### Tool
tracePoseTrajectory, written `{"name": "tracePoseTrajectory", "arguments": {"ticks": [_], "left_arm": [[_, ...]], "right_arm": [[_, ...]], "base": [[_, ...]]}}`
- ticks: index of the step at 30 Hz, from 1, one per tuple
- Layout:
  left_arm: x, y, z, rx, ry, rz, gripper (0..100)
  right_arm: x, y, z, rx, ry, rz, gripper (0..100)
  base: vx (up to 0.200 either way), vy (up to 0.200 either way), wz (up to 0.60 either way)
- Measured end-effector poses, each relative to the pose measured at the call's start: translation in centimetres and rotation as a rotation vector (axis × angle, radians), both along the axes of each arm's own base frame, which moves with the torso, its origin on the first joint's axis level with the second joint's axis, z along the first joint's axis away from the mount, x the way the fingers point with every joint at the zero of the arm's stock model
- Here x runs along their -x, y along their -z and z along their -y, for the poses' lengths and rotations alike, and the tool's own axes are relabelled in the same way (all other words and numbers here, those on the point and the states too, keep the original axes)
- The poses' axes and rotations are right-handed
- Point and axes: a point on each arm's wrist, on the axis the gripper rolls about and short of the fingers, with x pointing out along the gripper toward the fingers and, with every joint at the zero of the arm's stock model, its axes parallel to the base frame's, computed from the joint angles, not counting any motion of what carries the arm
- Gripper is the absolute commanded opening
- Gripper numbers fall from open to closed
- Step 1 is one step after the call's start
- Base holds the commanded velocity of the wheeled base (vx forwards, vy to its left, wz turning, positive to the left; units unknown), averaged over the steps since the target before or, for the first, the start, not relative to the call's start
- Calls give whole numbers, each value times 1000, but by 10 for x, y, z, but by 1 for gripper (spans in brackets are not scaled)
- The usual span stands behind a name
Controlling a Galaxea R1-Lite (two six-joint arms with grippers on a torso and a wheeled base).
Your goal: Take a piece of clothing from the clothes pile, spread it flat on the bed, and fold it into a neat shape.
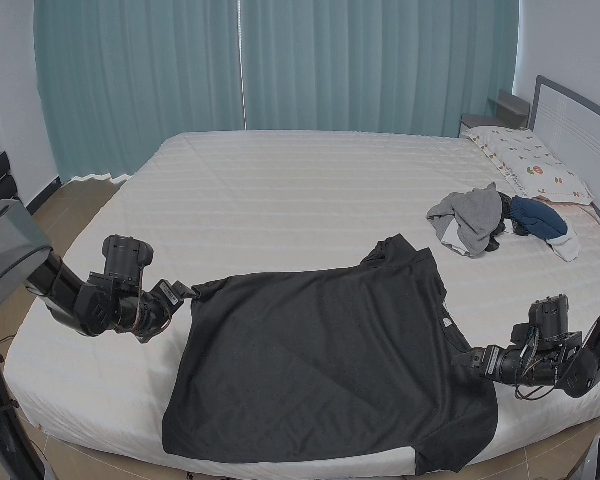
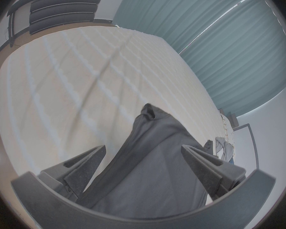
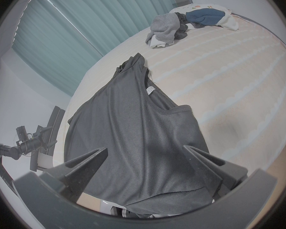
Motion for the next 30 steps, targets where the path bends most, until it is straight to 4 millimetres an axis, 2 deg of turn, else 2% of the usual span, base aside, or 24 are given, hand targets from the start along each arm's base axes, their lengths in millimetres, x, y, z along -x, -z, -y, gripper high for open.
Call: {"name": "tracePoseTrajectory", "arguments": {"ticks": [9,13,19,24,25,30], "left_arm": [[-65,21,-1,8,-27,62,100],[-86,31,-5,7,-42,56,100],[-102,49,-8,5,-49,25,100],[-112,54,-6,9,-45,40,100],[-112,55,-5,9,-44,40,0],[-115,61,-2,8,-38,38,0]], "right_arm": [[0,0,-3,-24,-7,-5,100],[0,0,-3,-29,-8,-5,100],[-1,-1,-1,-32,0,-3,100],[-2,0,0,-33,3,-2,100],[-3,0,0,-33,5,-3,100],[-3,1,2,-34,12,-6,100]], "base": [[0,0,0],[0,0,0],[0,0,0],[0,0,0],[0,0,0],[0,0,0]]}}
